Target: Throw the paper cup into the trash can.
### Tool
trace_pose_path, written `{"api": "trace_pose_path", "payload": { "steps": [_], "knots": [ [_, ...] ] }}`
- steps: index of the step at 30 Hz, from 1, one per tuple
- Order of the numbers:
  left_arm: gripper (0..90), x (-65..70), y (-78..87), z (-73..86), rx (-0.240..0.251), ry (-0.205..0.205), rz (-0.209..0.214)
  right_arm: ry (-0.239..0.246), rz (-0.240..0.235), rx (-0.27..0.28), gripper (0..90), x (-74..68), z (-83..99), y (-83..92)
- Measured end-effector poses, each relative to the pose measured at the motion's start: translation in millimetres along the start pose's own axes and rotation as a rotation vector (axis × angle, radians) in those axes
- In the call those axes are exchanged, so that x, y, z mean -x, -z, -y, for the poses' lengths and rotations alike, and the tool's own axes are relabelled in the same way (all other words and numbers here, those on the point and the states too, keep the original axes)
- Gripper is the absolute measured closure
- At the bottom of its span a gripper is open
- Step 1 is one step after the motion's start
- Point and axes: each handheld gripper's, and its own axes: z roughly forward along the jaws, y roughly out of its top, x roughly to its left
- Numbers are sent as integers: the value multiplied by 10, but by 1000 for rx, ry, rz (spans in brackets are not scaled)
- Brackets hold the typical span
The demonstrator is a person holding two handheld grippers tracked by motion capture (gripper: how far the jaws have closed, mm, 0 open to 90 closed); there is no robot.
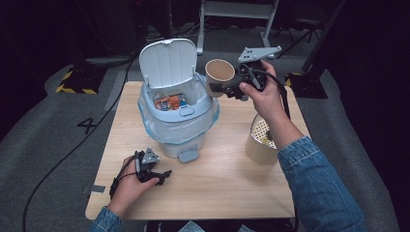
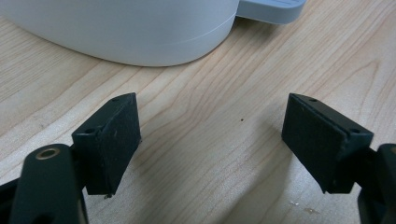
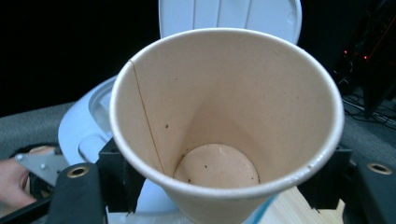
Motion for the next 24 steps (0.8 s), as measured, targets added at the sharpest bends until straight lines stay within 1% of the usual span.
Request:
{"api": "trace_pose_path", "payload": {
  "steps": [2,4,6,8,10,15,16,17,20,23,24],
  "knots": [
    [195,-4,-2,-3,-2,-5,-1,-4,0,5,291,-1,-10,-17],
    [190,-1,-11,-7,-2,3,6,-11,-2,19,290,2,-37,-71],
    [175,-5,-14,-15,-5,-4,2,-19,0,37,289,2,-64,-150],
    [171,-4,-25,-21,-7,1,7,-20,1,43,289,4,-68,-170],
    [163,-5,-28,-24,-8,1,7,-36,-10,56,288,0,-77,-239],
    [163,-5,-28,-25,-8,2,8,-31,-20,49,287,-25,-92,-382],
    [163,-5,-28,-25,-8,2,7,-31,-23,46,287,-31,-102,-439],
    [163,-4,-28,-24,-8,2,7,-31,-23,46,287,-31,-102,-439],
    [163,-4,-28,-24,-8,1,6,-31,-19,33,287,-46,-121,-547],
    [163,-4,-29,-24,-8,1,6,-36,-20,29,287,-55,-123,-594],
    [163,-3,-28,-24,-8,1,6,-41,-25,27,287,-63,-123,-660]
  ]
}}
